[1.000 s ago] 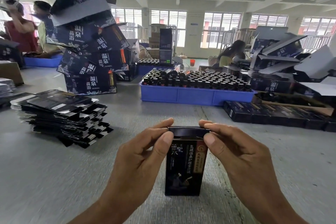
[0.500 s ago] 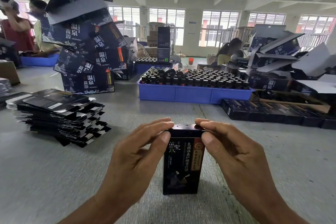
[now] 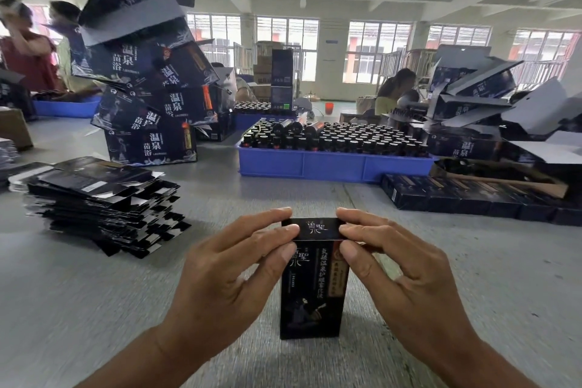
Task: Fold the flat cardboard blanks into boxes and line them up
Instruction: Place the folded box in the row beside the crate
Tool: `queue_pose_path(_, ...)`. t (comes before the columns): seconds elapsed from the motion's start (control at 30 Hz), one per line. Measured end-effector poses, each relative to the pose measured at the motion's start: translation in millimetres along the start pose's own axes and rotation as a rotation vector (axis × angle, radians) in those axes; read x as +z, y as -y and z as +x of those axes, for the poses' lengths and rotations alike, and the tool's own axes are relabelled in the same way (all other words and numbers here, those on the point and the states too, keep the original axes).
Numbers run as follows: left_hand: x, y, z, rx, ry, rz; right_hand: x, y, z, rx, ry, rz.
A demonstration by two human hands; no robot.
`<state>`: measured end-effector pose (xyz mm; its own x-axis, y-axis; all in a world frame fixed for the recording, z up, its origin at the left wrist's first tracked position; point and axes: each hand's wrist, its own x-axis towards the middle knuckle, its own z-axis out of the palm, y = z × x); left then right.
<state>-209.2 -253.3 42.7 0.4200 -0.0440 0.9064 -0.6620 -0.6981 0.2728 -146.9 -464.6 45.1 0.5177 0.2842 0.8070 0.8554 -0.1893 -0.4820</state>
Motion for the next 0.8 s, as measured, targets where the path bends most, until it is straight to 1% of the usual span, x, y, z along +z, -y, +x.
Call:
queue_pose_path(0.1, 1, 5, -3, 0.031, 0.021, 0.038, 3, 0, -1, 0.014, 0.002, -0.008)
queue_pose_path(0.2, 2, 10, -11, -0.044, 0.12, 0.035, 5, -1, -2, 0.051, 0.04, -0.02)
queue_pose_path(0.27, 4, 11, -18, -0.183, 0.192, -0.023, 7, -4, -5, 0.084, 0.099, -0.089)
queue_pose_path(0.3, 5, 10, -18, -0.28, 0.207, -0.101, 8, -5, -7, 0.115, 0.143, -0.125)
queue_pose_path(0.33, 5, 11, -18, -0.374, 0.205, -0.177, 9, -6, -9, 0.164, 0.198, -0.143)
queue_pose_path(0.4, 7, 14, -16, -0.525, 0.142, -0.259, 13, -7, -13, 0.251, 0.327, -0.167)
queue_pose_path(0.5, 10, 19, -11, -0.75, -0.01, -0.358, 25, -6, -20, 0.207, 0.515, -0.352)
queue_pose_path(0.57, 14, 20, -11, -0.877, -0.05, -0.455, 35, -6, -26, 0.145, 0.597, -0.482)
queue_pose_path(0.6, 15, 20, -11, -0.915, -0.044, -0.488, 39, -7, -28, 0.123, 0.606, -0.527)
queue_pose_path(0.67, 15, 20, -11, -0.947, -0.005, -0.519, 44, -10, -29, 0.134, 0.595, -0.572)
queue_pose_path(0.73, 16, 21, -10, -0.93, 0.019, -0.491, 45, -18, -28, 0.166, 0.566, -0.601)
queue_pose_path(0.8, 19, 26, -13, -0.887, 0.093, -0.34, 40, -29, -22, 0.224, 0.525, -0.622)
